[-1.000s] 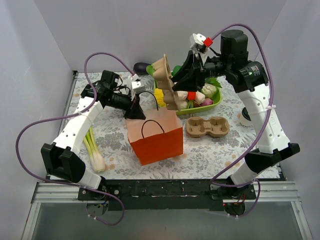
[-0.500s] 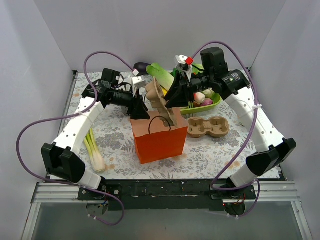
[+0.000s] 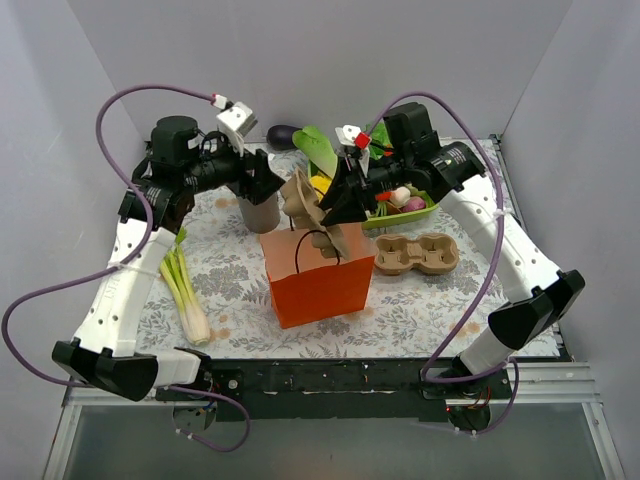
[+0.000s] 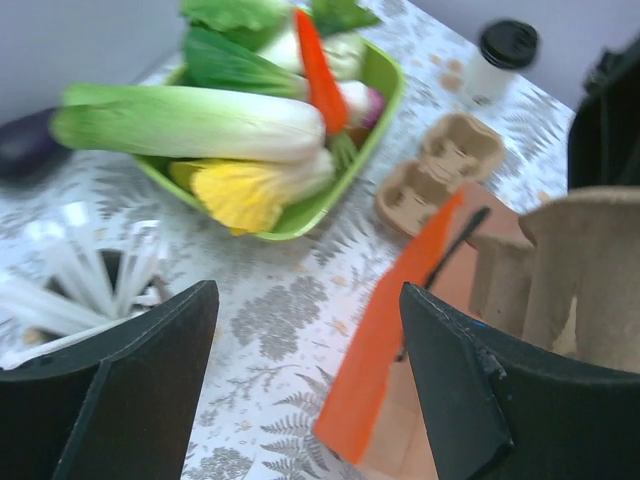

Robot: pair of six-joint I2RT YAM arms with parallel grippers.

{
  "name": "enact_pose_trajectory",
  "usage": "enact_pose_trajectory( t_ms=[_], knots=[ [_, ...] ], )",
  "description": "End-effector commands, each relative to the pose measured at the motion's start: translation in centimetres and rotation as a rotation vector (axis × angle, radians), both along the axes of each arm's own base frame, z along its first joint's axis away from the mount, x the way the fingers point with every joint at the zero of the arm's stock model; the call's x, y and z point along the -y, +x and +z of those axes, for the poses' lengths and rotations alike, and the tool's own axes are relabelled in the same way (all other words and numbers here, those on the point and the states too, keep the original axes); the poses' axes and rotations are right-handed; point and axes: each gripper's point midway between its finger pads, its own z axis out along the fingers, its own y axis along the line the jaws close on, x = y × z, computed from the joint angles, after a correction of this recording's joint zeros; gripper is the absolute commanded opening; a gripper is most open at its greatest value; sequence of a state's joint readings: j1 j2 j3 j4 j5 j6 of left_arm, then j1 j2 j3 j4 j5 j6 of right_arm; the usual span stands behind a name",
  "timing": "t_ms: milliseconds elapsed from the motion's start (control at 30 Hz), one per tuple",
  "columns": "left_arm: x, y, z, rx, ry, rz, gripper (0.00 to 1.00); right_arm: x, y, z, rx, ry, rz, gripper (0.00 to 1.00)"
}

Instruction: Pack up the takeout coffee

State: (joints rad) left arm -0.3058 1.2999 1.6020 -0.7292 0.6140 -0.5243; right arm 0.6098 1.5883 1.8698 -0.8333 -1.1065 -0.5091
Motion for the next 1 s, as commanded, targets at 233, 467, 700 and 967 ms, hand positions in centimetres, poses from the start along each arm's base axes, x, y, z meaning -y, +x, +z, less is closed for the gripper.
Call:
enact_pose_trajectory(
  t_ms=[233,467,700,967],
  knots=[
    [-4.7,3.0,3.4,0.086,-0.050,0.331,0.75,-0.8,0.6,-2.5,0.009,-0.073,0.003,0.01],
    [-4.6,2.5,2.0,0.064,-0.035,0.307,0.75,-0.7,0.3,-0.4,-0.072,-0.025,-0.004,0.01],
    [-4.6,2.1,1.1,0.053,-0.022,0.297,0.75,-0.5,0.5,0.7,-0.130,0.008,-0.010,0.01],
    [-4.9,1.8,0.1,0.049,-0.007,0.303,0.75,-0.9,1.5,-0.3,-0.229,-0.005,-0.027,0.01]
  ],
)
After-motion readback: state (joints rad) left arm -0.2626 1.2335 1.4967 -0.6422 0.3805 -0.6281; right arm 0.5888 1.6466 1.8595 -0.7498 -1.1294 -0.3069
